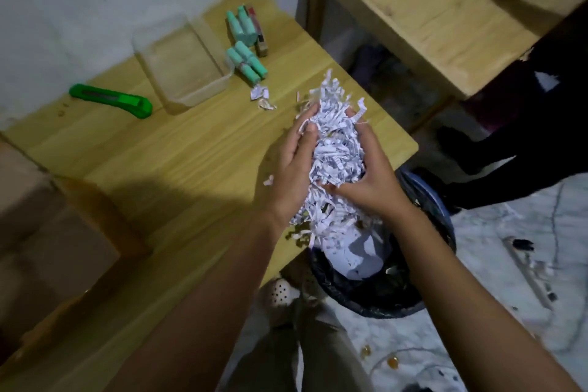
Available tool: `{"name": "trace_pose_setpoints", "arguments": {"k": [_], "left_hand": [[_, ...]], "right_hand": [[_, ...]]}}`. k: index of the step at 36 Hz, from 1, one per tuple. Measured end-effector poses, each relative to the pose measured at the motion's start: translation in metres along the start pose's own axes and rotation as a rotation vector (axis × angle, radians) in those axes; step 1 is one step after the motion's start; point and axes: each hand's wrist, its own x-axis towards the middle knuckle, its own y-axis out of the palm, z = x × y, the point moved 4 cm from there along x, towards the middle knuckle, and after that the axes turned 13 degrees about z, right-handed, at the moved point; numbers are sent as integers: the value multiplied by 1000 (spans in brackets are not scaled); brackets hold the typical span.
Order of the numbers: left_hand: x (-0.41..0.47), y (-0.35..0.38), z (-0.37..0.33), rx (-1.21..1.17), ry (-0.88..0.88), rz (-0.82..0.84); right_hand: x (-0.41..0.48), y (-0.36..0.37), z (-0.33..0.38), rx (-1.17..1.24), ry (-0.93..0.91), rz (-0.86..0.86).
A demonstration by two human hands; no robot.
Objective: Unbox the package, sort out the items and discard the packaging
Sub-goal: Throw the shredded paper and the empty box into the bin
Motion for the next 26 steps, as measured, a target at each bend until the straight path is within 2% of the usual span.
{"name": "trace_pose_setpoints", "arguments": {"k": [2,8,10,12,15,20,26], "left_hand": [[1,29,-11,-95,4,65],[2,112,-2,74,-20,202],[2,141,9,-54,-60,268],[2,168,27,-79,-94,308],[2,196,65,-64,-168,359],[3,220,131,5,-265,327],[6,213,192,174,-354,289]], "right_hand": [[-20,-17,-4,25,-2,-62],[-87,-66,-28,21,79,-211],[-109,-76,-43,40,102,-244],[-128,-83,-65,51,138,-265],[-151,-83,-105,57,240,-265],[-167,-69,-181,16,423,-206],[-161,-48,-233,21,486,-80]]}}
